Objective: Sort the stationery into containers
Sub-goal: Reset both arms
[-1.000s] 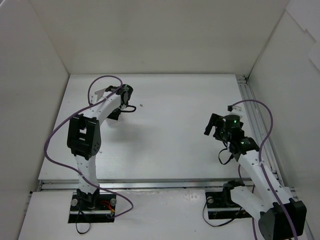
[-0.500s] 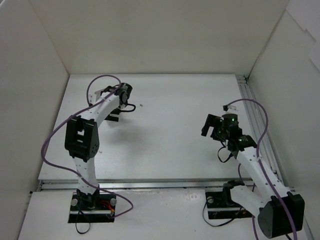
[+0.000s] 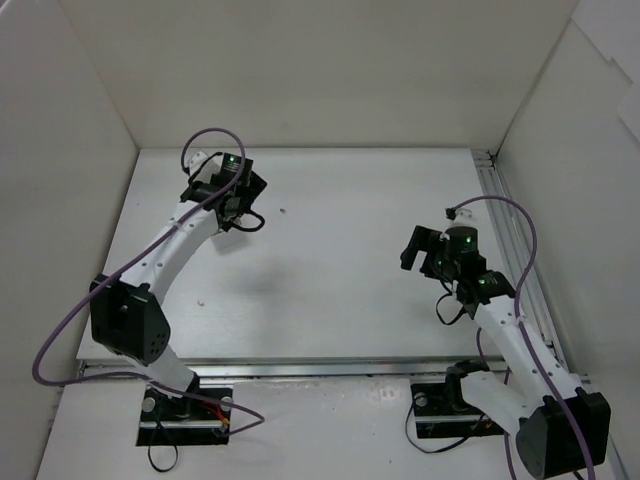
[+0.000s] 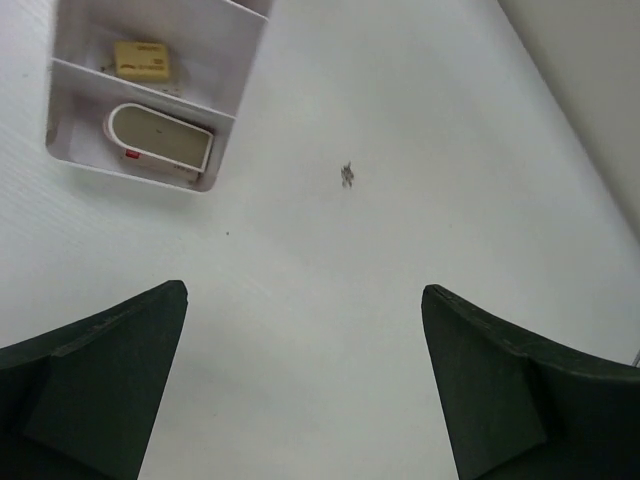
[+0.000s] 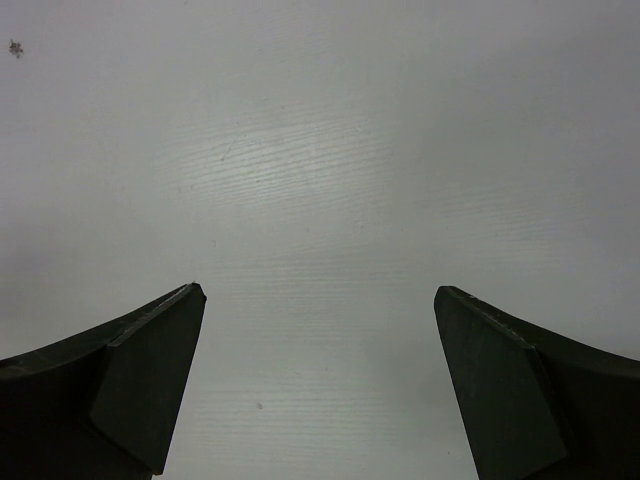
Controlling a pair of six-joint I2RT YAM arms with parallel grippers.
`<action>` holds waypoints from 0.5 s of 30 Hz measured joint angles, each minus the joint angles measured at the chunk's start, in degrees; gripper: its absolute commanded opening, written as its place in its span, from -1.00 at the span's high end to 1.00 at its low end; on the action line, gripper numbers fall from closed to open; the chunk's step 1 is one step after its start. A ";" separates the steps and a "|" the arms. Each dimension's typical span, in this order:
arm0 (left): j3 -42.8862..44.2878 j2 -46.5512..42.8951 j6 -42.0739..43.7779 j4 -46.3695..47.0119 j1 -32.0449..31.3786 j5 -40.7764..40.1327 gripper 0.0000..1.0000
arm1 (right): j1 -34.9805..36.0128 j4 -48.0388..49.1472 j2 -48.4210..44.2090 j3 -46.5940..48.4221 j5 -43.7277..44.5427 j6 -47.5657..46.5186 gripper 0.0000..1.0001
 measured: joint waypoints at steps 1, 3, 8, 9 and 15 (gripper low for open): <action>0.00 -1.01 5.60 0.70 -0.44 2.47 -0.99 | 0.00 0.04 -0.59 0.00 0.04 0.02 -0.96; -0.66 -2.99 16.22 1.86 -1.73 6.58 -0.99 | 0.00 0.11 -2.47 -0.07 0.59 0.04 -0.96; -14.69 -14.19 32.02 6.16 -7.56 8.20 -0.99 | 0.00 0.48 -8.70 -0.90 4.15 0.50 -0.96; -18.45 -17.40 33.81 6.93 -9.01 8.20 -0.99 | 0.00 0.48 -9.77 -1.14 5.03 0.68 -0.96; -35.89 -38.97 40.30 10.88 -12.07 7.08 -0.99 | 0.00 0.44 -11.89 -2.27 8.59 1.62 -0.96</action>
